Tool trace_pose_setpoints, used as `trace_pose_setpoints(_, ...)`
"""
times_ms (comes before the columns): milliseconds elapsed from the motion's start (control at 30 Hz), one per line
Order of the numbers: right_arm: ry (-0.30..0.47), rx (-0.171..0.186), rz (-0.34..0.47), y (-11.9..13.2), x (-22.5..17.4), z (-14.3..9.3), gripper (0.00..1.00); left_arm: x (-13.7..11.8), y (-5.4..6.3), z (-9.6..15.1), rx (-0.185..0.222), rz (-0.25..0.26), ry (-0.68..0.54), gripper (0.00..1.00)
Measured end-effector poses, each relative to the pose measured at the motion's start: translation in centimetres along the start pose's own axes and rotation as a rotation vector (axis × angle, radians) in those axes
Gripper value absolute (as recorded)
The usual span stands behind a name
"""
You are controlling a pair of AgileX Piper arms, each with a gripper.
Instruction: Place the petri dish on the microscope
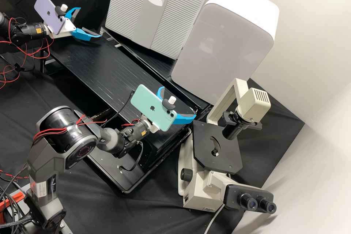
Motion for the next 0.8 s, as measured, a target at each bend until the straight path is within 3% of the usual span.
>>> trace_pose_setpoints(533,-0.001,0.004,-0.001,0.0,-0.9,0.0,1.00,0.0,0.0,0.0,0.000,0.000,0.000,1.00)
trace_pose_setpoints(800,0.055,0.027,0.024,0.2,-3.4,-0.6,1.00,0.0,0.0,0.0,0.000,0.000,0.000,1.00)
